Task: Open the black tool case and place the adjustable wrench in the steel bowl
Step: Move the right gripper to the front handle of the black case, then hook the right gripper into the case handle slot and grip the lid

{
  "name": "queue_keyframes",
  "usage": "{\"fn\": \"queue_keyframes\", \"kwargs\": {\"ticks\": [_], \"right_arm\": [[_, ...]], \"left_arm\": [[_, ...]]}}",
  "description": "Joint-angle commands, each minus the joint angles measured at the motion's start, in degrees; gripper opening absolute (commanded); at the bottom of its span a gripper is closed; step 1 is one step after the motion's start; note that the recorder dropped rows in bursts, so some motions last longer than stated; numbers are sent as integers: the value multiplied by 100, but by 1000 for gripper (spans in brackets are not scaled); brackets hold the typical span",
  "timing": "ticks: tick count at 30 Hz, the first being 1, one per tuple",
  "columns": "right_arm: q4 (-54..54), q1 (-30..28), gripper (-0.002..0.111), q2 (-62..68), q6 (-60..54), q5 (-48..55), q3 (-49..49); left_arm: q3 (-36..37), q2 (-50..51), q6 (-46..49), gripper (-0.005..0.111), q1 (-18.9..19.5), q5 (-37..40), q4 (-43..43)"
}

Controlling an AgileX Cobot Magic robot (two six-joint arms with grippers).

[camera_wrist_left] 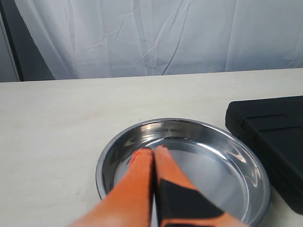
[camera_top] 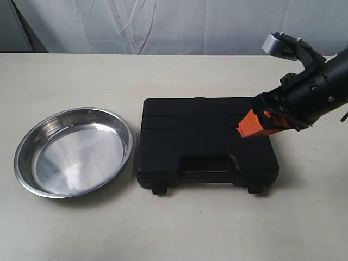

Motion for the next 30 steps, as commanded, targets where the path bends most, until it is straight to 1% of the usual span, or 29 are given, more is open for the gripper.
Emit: {"fn": "queue_keyframes", "kwargs": {"ticks": [1, 3, 8, 10, 13, 18, 23, 30], "right_arm": [[-549, 257, 47, -35, -61, 59, -20], [-740, 557, 47, -35, -290, -66, -20], [-1096, 1605, 47, -35, -1397, -810, -20], [-1537, 1996, 47, -35, -1483, -1253, -20], [-1974, 2363, 47, 51, -1423, -1692, -20], [-2173, 2667, 47, 589, -1423, -1944, -20], [-2619, 2713, 47, 1100, -1423, -2115, -20], [-2949, 2724, 47, 1135, -1411, -2491, -20]], "left_arm": [[31, -39, 5, 0, 0, 14, 3], [31, -39, 5, 0, 0, 14, 3], [31, -39, 5, 0, 0, 14, 3], [31, -39, 5, 0, 0, 14, 3], [31, -39, 5, 0, 0, 14, 3], [31, -39, 5, 0, 0, 14, 3], [31, -39, 5, 0, 0, 14, 3], [31, -39, 5, 0, 0, 14, 3]]}}
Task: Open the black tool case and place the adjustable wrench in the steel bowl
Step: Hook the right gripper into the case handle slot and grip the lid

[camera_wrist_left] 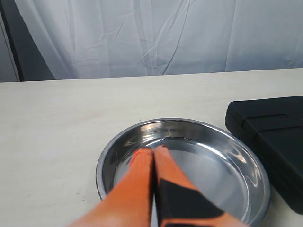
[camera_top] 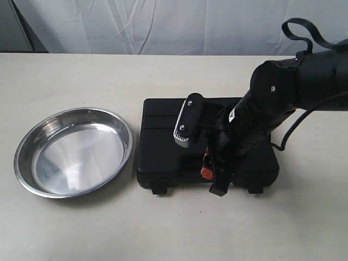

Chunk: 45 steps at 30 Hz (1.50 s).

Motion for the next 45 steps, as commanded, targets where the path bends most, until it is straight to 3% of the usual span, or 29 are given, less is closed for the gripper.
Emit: {"fn": "queue_keyframes", "kwargs": {"ticks": [1, 45], "right_arm": [[-292, 23, 47, -3, -34, -359, -20], [-198, 228, 47, 398, -81, -570, 113]], "left_arm": [[31, -39, 5, 0, 0, 14, 3], [31, -39, 5, 0, 0, 14, 3]]}}
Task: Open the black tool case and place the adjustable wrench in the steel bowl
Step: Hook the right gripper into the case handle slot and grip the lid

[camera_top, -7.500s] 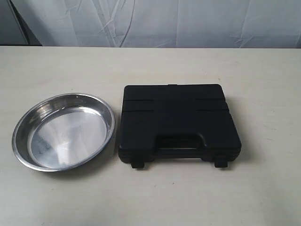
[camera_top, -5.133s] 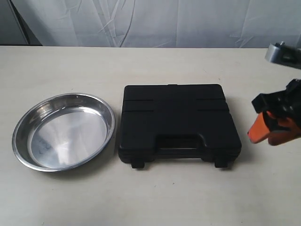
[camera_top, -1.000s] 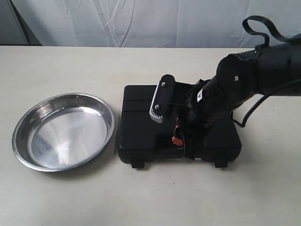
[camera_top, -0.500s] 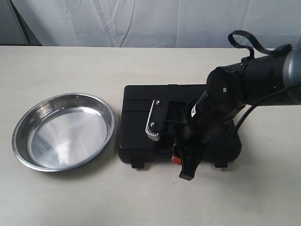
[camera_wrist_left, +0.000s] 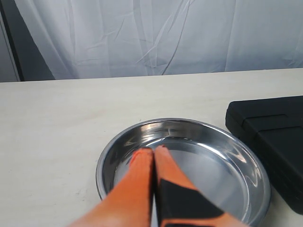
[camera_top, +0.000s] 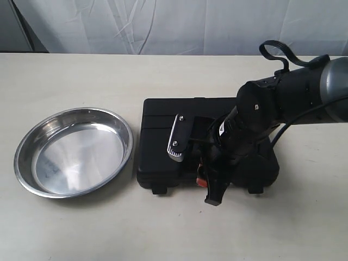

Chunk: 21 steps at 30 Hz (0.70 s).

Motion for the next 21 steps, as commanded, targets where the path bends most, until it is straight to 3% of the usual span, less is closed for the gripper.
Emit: {"fn": "queue_keyframes", "kwargs": {"ticks": [1, 21], "right_arm": [[-59, 5, 47, -4, -20, -69, 20], [-689, 5, 47, -4, -20, 142, 20]], "left_arm": [[31, -39, 5, 0, 0, 14, 3], [31, -39, 5, 0, 0, 14, 3]]}}
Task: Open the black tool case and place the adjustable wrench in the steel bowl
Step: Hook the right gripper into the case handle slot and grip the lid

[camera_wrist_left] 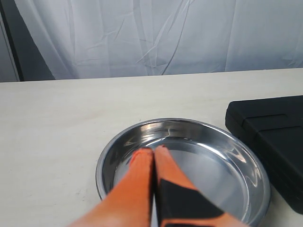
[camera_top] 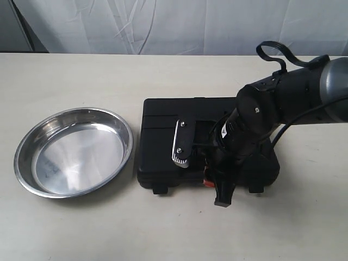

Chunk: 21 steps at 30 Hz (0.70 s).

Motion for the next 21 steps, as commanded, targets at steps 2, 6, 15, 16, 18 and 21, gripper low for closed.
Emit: {"fn": "queue_keyframes", "kwargs": {"ticks": [2, 6, 15, 16, 18, 21], "right_arm": [[-95, -8, 47, -4, -20, 23, 20], [-95, -8, 47, -4, -20, 23, 20], [-96, -8, 47, -4, -42, 113, 20], [-96, -8, 47, -4, -42, 113, 20], [-96, -8, 47, 14, -54, 113, 20], [-81, -8, 47, 106, -54, 140, 20]], "left_arm": [[31, -39, 5, 0, 0, 14, 3], [31, -39, 5, 0, 0, 14, 3], [31, -39, 5, 0, 0, 14, 3], [31, -39, 5, 0, 0, 14, 3], [31, -39, 5, 0, 0, 14, 3], [31, -39, 5, 0, 0, 14, 3]]}}
